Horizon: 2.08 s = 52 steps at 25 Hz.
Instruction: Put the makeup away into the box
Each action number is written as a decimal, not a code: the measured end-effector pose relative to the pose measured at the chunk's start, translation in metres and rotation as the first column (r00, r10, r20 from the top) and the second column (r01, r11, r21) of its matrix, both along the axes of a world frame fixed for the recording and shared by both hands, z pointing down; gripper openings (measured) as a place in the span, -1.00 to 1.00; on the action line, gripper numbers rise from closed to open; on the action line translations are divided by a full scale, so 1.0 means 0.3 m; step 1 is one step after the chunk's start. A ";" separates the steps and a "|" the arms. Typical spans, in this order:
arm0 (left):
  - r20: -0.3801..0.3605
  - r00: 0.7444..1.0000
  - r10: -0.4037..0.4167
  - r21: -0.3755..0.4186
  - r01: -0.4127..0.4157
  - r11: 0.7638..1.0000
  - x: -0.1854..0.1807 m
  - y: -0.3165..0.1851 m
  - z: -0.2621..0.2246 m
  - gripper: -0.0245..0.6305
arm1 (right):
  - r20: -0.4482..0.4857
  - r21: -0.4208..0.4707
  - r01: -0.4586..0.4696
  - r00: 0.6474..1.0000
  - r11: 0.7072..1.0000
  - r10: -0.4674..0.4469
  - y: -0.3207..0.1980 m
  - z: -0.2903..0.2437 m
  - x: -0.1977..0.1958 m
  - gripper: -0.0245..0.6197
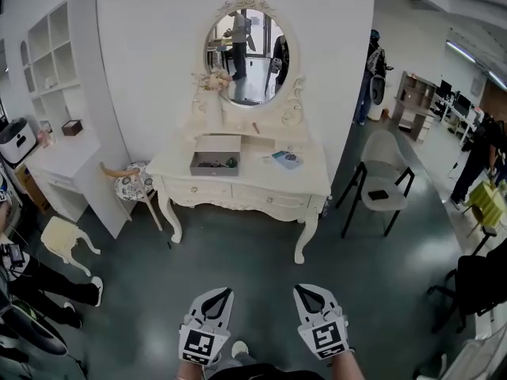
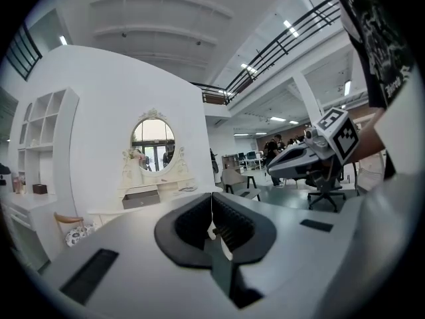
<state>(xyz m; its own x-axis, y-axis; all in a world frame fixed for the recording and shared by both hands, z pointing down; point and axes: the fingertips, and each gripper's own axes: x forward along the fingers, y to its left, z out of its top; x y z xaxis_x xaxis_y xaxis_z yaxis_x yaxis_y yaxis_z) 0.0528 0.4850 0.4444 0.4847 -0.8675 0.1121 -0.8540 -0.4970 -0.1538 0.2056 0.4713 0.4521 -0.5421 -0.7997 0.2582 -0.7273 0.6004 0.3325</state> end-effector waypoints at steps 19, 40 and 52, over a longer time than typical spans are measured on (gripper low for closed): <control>0.001 0.996 0.084 -0.046 -0.084 0.995 -0.197 -0.275 0.061 -0.88 | 0.037 -0.059 -0.060 0.997 0.996 0.062 -0.258 0.067 -0.228 -0.90; -0.002 0.999 0.042 -0.115 -0.042 0.992 -0.209 -0.571 0.116 -0.88 | 0.108 -0.127 -0.037 0.993 0.991 0.050 -0.611 0.111 -0.218 -0.90; 0.013 0.999 -0.039 -0.094 0.040 0.995 -0.158 -0.919 0.067 -0.87 | 0.116 -0.110 0.013 0.993 0.994 0.000 -1.004 0.080 -0.117 -0.90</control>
